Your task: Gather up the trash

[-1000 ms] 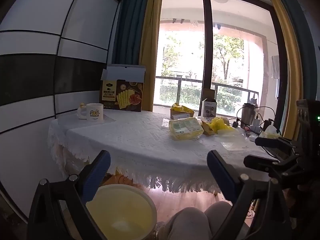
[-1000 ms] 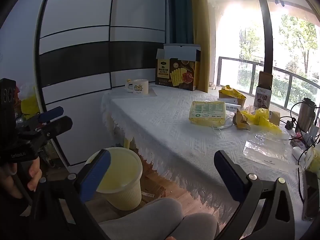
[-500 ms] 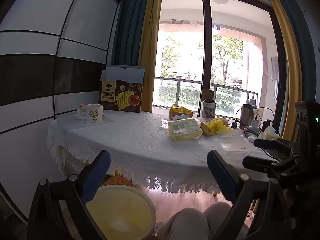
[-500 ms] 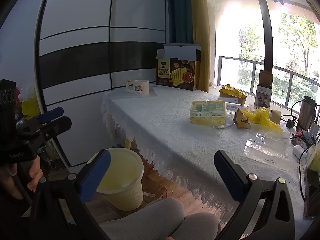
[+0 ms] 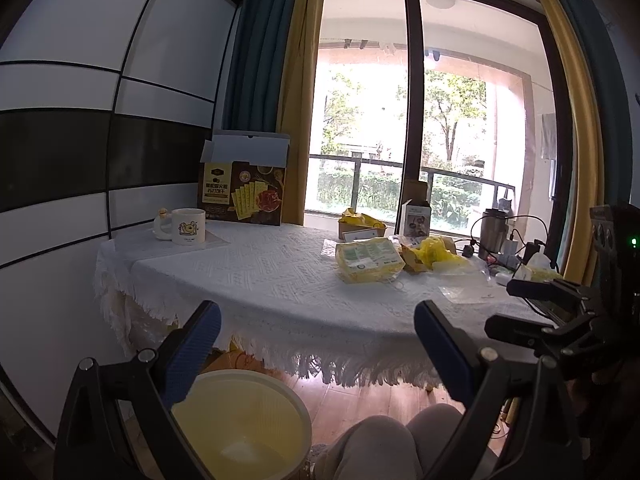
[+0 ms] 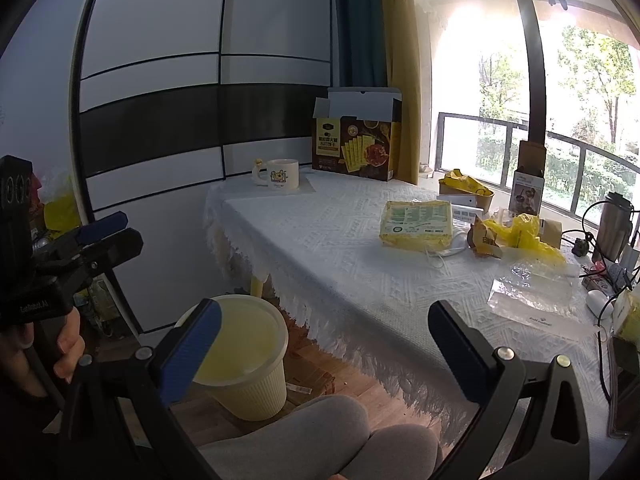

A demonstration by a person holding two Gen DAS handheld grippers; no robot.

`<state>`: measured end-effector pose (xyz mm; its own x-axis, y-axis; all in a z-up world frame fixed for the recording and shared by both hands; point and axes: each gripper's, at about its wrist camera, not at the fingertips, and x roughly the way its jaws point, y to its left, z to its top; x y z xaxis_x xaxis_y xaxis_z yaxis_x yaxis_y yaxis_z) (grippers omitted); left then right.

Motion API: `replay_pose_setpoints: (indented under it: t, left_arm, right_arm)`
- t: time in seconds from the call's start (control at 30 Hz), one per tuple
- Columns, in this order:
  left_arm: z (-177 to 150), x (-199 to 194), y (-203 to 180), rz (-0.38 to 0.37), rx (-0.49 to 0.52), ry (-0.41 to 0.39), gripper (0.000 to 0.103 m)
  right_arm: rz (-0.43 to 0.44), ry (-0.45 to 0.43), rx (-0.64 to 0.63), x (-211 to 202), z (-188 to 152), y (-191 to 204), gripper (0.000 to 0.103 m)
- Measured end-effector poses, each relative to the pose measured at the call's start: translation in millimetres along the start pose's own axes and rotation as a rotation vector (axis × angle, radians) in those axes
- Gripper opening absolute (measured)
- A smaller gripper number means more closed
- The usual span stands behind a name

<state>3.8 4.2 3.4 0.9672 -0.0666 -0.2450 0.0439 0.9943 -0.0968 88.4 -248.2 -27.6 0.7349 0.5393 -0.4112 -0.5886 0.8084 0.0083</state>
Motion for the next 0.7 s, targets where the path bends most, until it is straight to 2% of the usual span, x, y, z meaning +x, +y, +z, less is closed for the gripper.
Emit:
replay_pose_setpoints:
  t: [0.7]
  left_arm:
    - [-1.0,-5.1,0.3,-0.021,-0.016,0.0,0.097]
  right_arm:
    - [0.004,0.007,-0.005,1.3,2.6,6.6,0.103]
